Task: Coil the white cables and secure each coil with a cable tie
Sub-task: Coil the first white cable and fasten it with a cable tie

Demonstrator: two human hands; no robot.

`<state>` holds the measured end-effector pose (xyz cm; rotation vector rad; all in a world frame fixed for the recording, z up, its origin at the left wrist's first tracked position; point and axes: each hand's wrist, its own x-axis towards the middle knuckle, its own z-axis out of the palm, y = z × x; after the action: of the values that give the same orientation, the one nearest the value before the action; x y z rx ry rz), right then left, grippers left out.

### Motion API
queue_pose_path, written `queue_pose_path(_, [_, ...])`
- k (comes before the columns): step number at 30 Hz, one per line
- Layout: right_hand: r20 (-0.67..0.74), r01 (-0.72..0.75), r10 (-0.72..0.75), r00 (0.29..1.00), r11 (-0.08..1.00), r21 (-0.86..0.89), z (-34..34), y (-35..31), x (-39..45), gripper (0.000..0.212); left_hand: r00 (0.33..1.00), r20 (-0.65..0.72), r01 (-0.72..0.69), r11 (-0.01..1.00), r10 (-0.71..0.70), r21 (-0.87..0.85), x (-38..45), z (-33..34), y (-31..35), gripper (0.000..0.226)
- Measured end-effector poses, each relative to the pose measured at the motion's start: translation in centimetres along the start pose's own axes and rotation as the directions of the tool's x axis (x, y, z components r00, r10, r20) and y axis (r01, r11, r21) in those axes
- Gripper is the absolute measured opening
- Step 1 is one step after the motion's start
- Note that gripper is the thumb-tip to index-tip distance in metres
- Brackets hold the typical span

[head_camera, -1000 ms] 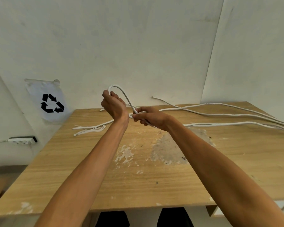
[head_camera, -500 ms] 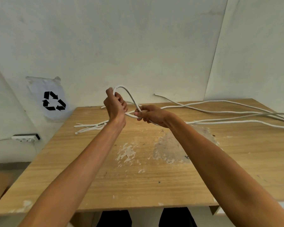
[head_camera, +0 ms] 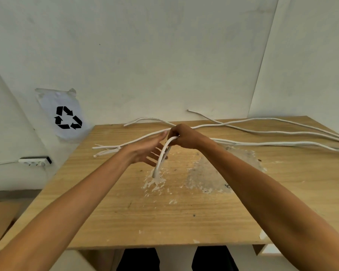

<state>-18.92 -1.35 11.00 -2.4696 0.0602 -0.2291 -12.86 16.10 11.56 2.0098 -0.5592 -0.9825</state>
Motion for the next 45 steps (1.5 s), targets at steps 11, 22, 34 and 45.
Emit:
queue_pose_path(11, [-0.365,0.082,-0.092,0.927,0.996,-0.044,-1.2,1.3,-0.9,0.036,0.906,-0.236,-0.398,0.898,0.352,-0.19,0.7,2.3,0.5,0.043])
queue_pose_path(22, [-0.591,0.343,-0.573,0.568,0.818,-0.463,-0.1,5.8,-4.9,0.037,0.869,-0.287,-0.458,0.874,0.403,-0.159,-0.2,1.9,0.1,0.036])
queue_pose_path(34, [-0.459,0.207,-0.481,0.747,0.824,-0.527,0.2,7.1,-6.8,0.042,0.775,-0.419,-0.495,0.867,0.473,0.063,-0.5,-0.6,-1.0,0.037])
queue_pose_path(45, [-0.566,0.295,-0.302,0.767,0.95,-0.106,-3.6,-2.3,-1.8,0.029,0.713,-0.385,-0.7,0.619,0.586,-0.356,-2.5,0.2,3.4,0.076])
